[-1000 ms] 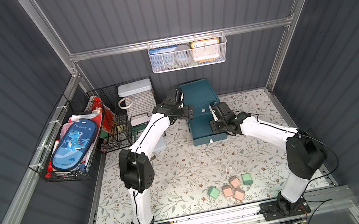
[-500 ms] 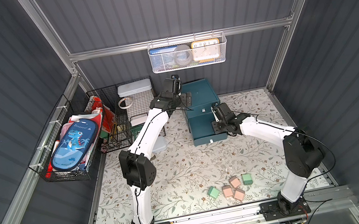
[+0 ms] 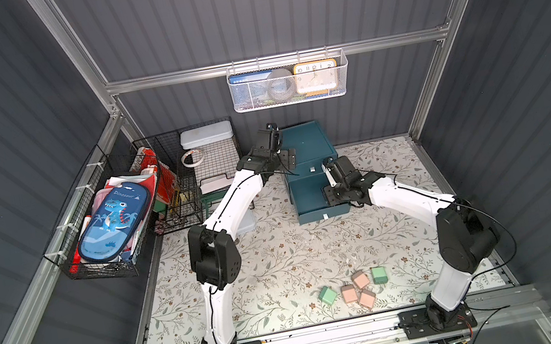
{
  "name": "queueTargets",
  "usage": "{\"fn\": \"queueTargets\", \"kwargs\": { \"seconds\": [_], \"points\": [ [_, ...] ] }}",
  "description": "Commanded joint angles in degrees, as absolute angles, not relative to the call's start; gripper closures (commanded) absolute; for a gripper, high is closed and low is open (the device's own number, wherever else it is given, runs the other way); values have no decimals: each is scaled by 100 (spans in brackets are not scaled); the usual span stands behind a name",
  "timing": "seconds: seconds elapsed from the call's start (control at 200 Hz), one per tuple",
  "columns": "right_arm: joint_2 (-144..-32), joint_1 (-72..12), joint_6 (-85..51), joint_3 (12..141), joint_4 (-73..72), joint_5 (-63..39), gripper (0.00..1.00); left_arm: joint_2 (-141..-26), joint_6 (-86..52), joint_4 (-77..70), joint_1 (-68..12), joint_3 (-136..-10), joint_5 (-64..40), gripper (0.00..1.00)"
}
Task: Place the plugs into the drawer by color
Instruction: Place the plug in the drawer, then pick up the plug from the center of the board.
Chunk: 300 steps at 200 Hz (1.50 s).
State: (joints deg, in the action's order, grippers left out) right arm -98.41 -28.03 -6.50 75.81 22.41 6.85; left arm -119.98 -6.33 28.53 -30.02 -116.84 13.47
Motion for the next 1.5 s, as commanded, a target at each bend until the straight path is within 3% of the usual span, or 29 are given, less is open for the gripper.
{"fn": "queueTargets", "kwargs": {
  "seconds": [0.0, 0.27, 0.55, 0.876, 1.221, 1.311, 1.496],
  "points": [
    [-9043, -3014, -518, 7736, 2885, 149, 39, -12085, -457, 3566, -2997, -11376, 1268, 1],
    [-7566, -4675, -360, 5920, 3303, 163, 43, -12078, -535, 3472, -2997, -11252, 1163, 1],
    [-7837, -6290, -1276, 5080, 3233, 365, 36, -12087, -546, 3454, -2997, -11285, 1118, 1],
    [-8612, -7011, -1971, 4856, 2635, 389, 32, -11962, -545, 3489, -2997, -11232, 1135, 1],
    [-9253, -7096, -2197, 4895, 2653, 1106, 32, -11879, -545, 3478, -3005, -11180, 1104, 1],
    [-9329, -7101, -2205, 4909, 2629, 1116, 35, -11874, -557, 3472, -3006, -11171, 1077, 1],
    [-9220, -7081, -2231, 4995, 2469, 1141, 59, -11892, -554, 3472, -3006, -11187, 1078, 1]
  ]
}}
